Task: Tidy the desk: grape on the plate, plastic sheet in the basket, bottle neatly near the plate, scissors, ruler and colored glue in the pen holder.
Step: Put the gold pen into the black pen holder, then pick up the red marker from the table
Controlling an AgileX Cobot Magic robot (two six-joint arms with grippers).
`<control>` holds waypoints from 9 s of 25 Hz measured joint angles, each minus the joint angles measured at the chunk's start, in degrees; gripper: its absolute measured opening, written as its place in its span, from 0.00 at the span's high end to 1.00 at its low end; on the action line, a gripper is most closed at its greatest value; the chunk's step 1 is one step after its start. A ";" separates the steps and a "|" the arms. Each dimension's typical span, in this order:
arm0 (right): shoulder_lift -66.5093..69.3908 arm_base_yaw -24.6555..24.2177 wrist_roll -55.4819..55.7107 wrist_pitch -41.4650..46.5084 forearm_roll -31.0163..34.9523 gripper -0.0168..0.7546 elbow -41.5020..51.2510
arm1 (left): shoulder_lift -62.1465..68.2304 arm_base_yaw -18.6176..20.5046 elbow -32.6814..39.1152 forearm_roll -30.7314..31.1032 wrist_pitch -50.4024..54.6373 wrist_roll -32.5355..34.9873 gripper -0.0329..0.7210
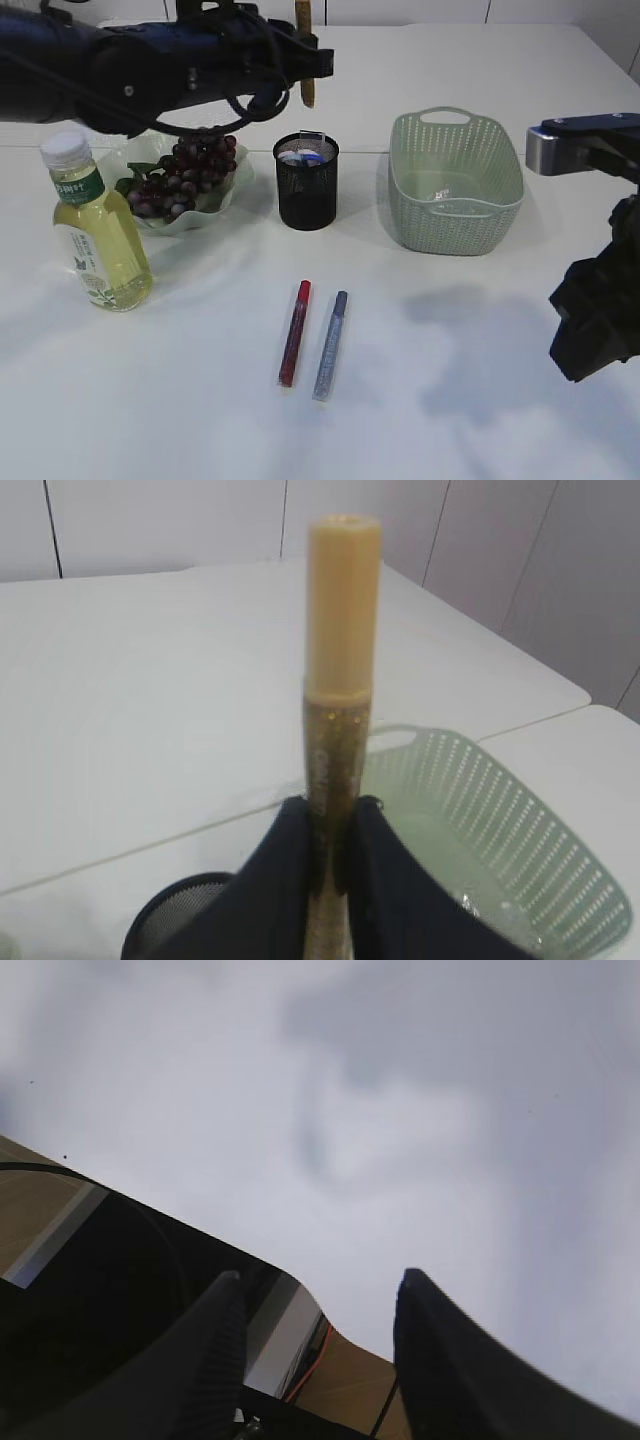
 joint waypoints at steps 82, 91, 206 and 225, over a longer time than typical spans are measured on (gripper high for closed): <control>0.00 0.00 -0.36 -0.12 -1.02 0.48 -0.86 | 22.31 4.82 -16.14 0.10 -4.67 0.00 0.73; 0.00 0.00 -0.36 -0.12 -1.02 0.48 -0.86 | 19.06 4.82 -16.14 0.10 -0.69 0.00 0.71; 24.18 -39.49 -0.45 -0.26 -4.49 0.48 -24.18 | 25.33 -5.72 -33.44 -2.46 85.59 -16.28 0.63; 24.18 -39.49 -0.45 -0.26 -4.36 0.48 -24.18 | 27.28 -5.72 -33.44 -5.66 84.04 -16.28 0.63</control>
